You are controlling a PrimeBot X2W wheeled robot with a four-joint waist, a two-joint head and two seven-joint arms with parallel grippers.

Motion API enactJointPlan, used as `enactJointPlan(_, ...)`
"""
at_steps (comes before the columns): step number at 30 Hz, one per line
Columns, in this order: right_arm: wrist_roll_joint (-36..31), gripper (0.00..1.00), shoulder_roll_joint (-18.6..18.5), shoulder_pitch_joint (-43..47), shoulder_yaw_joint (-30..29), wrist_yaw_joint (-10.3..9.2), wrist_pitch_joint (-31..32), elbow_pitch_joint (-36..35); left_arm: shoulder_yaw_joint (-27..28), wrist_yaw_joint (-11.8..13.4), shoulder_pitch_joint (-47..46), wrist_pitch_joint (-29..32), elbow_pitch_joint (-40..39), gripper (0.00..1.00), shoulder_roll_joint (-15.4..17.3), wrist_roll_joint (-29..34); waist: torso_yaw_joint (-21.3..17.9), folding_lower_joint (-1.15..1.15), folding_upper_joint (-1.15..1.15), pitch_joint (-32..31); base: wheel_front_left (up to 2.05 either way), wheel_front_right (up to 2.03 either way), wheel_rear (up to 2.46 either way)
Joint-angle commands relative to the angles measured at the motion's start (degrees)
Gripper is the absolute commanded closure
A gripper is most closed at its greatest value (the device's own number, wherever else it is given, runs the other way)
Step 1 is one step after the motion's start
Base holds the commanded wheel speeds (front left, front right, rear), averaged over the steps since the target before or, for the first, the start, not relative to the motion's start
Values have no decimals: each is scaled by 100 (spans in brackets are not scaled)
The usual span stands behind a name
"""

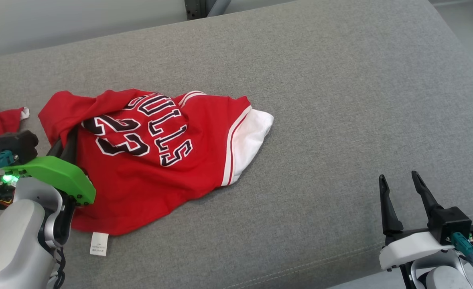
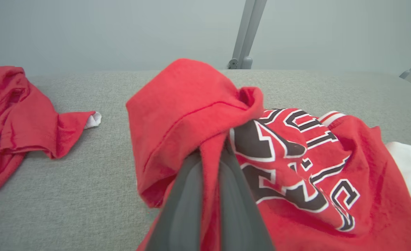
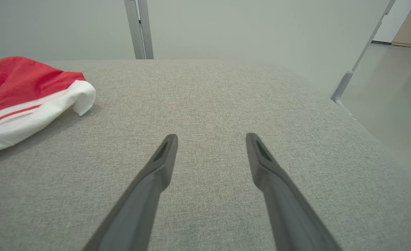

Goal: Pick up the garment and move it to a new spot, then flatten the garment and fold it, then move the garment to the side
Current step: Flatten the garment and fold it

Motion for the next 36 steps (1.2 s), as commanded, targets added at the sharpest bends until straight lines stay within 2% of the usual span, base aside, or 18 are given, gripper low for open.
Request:
enactJointPlan(1,-15,0,-9,-7,21,-10,-3,7,-17,60,-99,46,86,100,44,90,10,0,46,-4,0,0,0)
enactJointPlan(3,-16,0,-10,-56,53,-10,-3,14,-36,121,-224,103,315,100,7,114,-1,0,46,15,0,0,0)
enactJointPlan(5,-2,0,-8,-152,126,-10,-3,12,-109,9,-411,7,712,100,-119,177,-59,0,46,97,0,0,0)
enactJointPlan(13,-3,0,-5,-268,150,-10,-3,-17,-256,-808,-1050,-802,1492,100,-542,336,-199,0,46,371,0,0,0)
enactJointPlan(17,2,0,-8,-310,141,-10,-3,6,-325,-906,-1305,-910,1991,100,-692,454,-228,0,46,463,0,0,0)
enactJointPlan(18,1,0,-8,-330,155,-10,-3,22,-394,-909,-1308,-844,2190,75,-709,492,-242,0,46,478,0,0,0)
enactJointPlan(20,20,0,-9,-370,178,-10,-3,36,-496,-934,-1336,-719,2556,32,-754,537,-267,0,46,496,0,0,0)
enactJointPlan(21,34,0,-8,-373,187,-10,-3,41,-537,-949,-1334,-664,2722,14,-773,546,-278,0,46,499,0,0,0)
enactJointPlan(22,41,0,-10,-362,186,-10,-3,45,-580,-958,-1329,-639,2856,1,-798,559,-280,0,46,495,0,0,0)
enactJointPlan(29,49,0,-9,-175,62,-10,-3,65,-604,-1007,-1307,-840,3188,0,-928,536,-123,0,46,298,0,0,0)
enactJointPlan(36,-14,0,-10,6,-27,-10,-3,-48,-453,-1040,-783,-896,2810,0,-885,273,110,0,46,-137,0,0,0)
